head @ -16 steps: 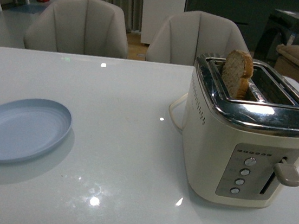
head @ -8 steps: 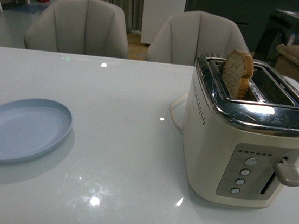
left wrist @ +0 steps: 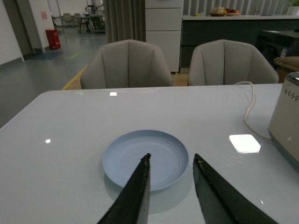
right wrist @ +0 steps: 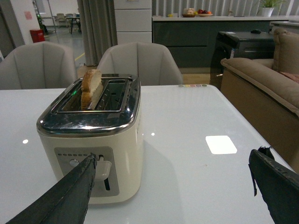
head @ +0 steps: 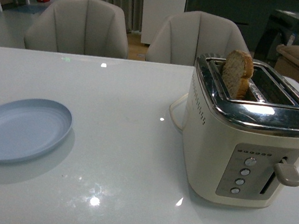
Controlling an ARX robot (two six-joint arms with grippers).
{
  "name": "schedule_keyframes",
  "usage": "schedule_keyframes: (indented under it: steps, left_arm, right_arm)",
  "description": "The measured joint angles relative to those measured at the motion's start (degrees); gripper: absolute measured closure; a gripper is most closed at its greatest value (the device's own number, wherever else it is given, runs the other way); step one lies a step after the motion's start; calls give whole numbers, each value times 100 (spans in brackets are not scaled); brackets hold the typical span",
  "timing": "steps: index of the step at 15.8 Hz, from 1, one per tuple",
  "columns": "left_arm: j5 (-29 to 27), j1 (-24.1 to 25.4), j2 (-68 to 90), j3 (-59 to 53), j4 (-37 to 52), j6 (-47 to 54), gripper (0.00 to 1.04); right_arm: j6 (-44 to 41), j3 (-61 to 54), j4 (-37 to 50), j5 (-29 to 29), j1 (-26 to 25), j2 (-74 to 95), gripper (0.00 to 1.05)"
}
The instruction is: Left arm holds plate, right arm toasts bread
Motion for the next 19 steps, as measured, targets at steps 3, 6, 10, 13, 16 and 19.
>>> schedule_keyframes:
  steps: [3,6,10,13,16,19]
  left_arm:
    - [0,0,0,0,0,0,39]
    - [0,0,0,0,0,4,5]
    - [0,0,2,0,0,2,7]
    - [0,0,0,0,0,2,7]
    - [0,0,0,0,0,2,7]
    - [0,0,2,0,0,2,7]
  right_arm:
    - [0,0,0,0,0,0,6]
    - [0,0,0,0,0,0,6]
    - [0,0,0,0,0,0,6]
    - [0,0,0,0,0,0,6]
    - [0,0,0,0,0,0,6]
    - [0,0,0,0,0,0,6]
